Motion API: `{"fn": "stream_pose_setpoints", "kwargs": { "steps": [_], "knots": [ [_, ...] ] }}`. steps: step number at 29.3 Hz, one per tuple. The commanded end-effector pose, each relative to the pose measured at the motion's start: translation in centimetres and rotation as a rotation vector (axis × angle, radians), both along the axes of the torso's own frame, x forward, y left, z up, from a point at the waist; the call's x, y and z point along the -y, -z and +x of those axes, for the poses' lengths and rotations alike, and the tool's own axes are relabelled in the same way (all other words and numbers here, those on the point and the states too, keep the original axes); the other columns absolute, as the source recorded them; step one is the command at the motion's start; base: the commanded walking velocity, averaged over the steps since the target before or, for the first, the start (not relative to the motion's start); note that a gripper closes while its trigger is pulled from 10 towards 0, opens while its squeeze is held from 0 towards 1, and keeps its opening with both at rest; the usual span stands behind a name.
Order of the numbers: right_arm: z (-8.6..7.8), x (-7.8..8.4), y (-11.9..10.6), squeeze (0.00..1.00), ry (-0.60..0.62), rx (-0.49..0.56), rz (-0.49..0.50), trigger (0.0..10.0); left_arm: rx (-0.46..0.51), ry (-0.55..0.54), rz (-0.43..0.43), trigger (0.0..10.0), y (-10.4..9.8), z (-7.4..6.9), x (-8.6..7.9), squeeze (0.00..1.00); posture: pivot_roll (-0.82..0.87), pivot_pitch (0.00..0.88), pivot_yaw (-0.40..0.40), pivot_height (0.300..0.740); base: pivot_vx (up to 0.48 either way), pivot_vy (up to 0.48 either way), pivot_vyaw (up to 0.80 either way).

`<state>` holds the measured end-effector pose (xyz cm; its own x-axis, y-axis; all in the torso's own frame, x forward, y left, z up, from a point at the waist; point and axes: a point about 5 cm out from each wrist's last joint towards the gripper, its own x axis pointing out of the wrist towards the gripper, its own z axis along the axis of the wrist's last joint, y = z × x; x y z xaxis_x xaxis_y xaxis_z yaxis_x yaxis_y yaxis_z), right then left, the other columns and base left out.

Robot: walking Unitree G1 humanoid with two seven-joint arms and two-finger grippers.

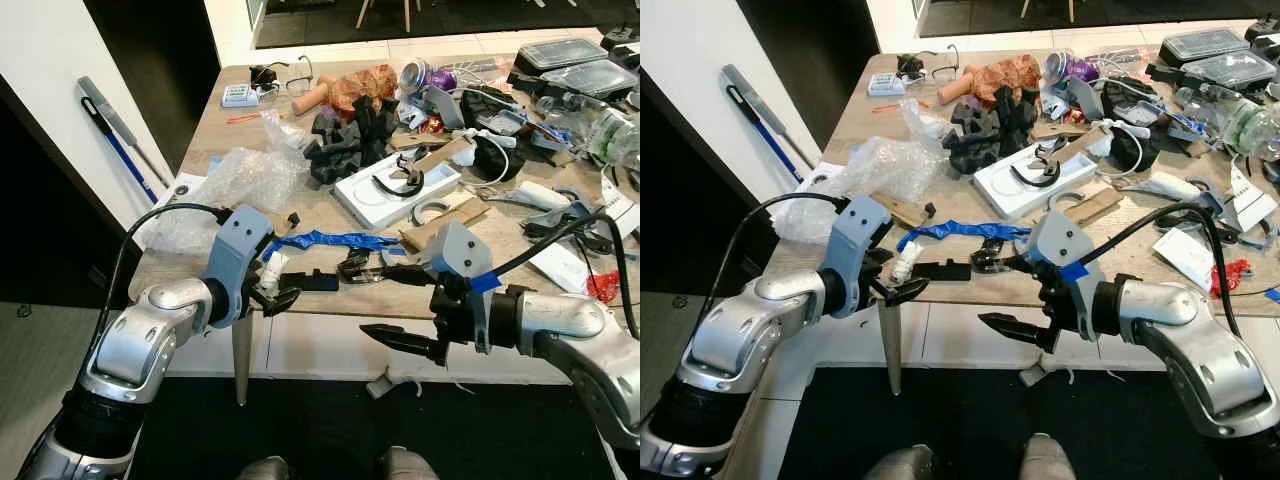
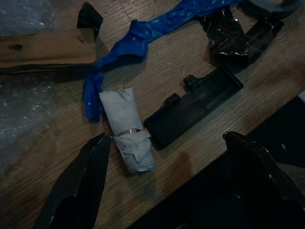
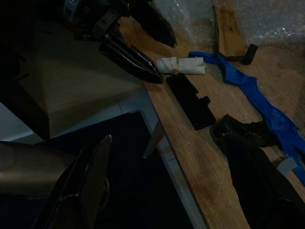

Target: Picking trash to rubbish bin

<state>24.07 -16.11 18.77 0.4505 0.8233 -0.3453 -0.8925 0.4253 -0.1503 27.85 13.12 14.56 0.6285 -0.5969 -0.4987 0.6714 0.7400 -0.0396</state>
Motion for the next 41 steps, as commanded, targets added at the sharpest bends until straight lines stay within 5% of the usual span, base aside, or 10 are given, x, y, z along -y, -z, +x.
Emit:
{"fn": "stream_pose_setpoints", "kwargs": {
  "steps": [1,11,21,31,36,41],
  "knots": [
    [0.0,-0.1,0.1,0.0,-0.001,0.006,-0.004,10.0,0.007,-0.012,0.021,10.0,-0.2,-0.1,-0.6,0.0,-0.07,0.088,0.146,0.74,0.0,0.0,0.0],
    [-0.8,-0.3,0.2,0.0,-0.012,-0.007,0.001,10.0,0.013,-0.01,0.039,10.0,0.1,-0.9,-0.2,0.0,-0.06,0.161,0.156,0.74,0.0,0.0,0.0],
    [-0.6,0.5,-0.8,0.0,-0.02,0.001,-0.042,10.0,-0.005,0.014,-0.021,10.0,0.1,-1.6,1.8,0.0,-0.08,0.203,0.133,0.74,0.0,0.0,0.0],
    [-0.6,0.6,-1.3,0.0,-0.015,0.013,-0.041,10.0,0.046,-0.055,-0.128,10.0,-0.9,-0.5,4.5,0.0,-0.11,0.198,0.135,0.74,0.0,0.0,0.0],
    [-0.5,0.5,-1.5,0.0,-0.026,0.021,-0.036,10.0,0.077,-0.152,-0.15,10.0,-1.6,0.3,4.5,0.0,-0.1,0.195,0.131,0.74,0.0,0.0,0.0],
    [-0.5,0.3,-1.6,0.0,-0.032,0.02,-0.034,10.0,0.154,-0.118,-0.125,10.0,-1.9,0.6,4.5,0.0,-0.11,0.194,0.129,0.74,0.0,0.0,0.0]
  ]
}}
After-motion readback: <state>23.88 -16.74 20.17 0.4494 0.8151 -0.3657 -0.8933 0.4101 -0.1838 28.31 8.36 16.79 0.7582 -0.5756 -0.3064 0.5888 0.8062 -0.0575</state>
